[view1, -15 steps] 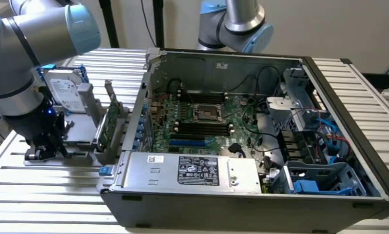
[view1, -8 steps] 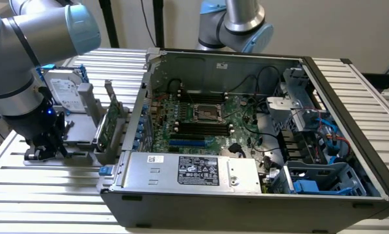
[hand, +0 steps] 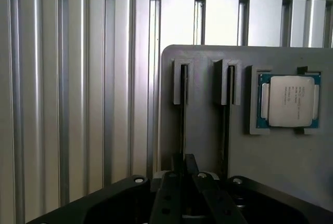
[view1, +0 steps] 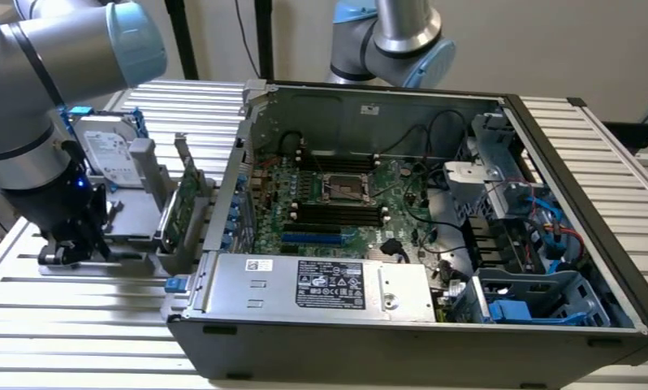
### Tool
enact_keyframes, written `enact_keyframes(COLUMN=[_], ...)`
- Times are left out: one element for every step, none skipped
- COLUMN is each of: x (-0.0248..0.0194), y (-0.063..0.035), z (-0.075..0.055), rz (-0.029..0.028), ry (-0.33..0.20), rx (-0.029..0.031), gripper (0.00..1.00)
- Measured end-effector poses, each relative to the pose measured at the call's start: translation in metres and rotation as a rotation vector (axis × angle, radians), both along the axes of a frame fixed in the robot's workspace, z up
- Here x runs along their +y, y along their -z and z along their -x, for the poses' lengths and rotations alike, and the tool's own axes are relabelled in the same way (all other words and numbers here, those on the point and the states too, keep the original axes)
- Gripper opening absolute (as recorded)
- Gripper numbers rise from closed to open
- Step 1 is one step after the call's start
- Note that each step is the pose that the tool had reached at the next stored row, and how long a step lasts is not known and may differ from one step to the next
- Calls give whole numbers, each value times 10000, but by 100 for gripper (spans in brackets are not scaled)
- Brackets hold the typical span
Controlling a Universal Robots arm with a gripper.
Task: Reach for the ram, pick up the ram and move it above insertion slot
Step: 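Pick up the ram and move it above insertion slot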
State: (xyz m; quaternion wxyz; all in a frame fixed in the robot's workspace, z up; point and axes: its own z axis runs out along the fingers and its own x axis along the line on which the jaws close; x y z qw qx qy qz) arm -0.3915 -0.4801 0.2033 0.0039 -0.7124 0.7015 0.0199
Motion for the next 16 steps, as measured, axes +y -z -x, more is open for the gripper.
enact_keyframes(x=[0,0,0,0,0,0,0,0,0,0,0,0,-1,-1,-1,0], y=[-26,-57,-98,-138,-180,-226,-271,-315,-364,-409,-454,-499,-544,-590,-634,-679], z=[0,0,0,0,0,0,0,0,0,0,0,-1,-4,-9,-17,-25], rz=[0,-1,-2,-1,-1,0,0,0,-1,0,0,-1,0,0,-1,-1], ry=[0,-1,0,0,-1,0,0,-1,-1,-1,0,-1,-3,-3,-2,-1], rx=[0,0,0,-1,0,-1,0,0,-2,0,0,-1,0,0,-1,0], gripper=[13,13,13,13,13,13,13,13,13,13,13,13,13,13,13,13])
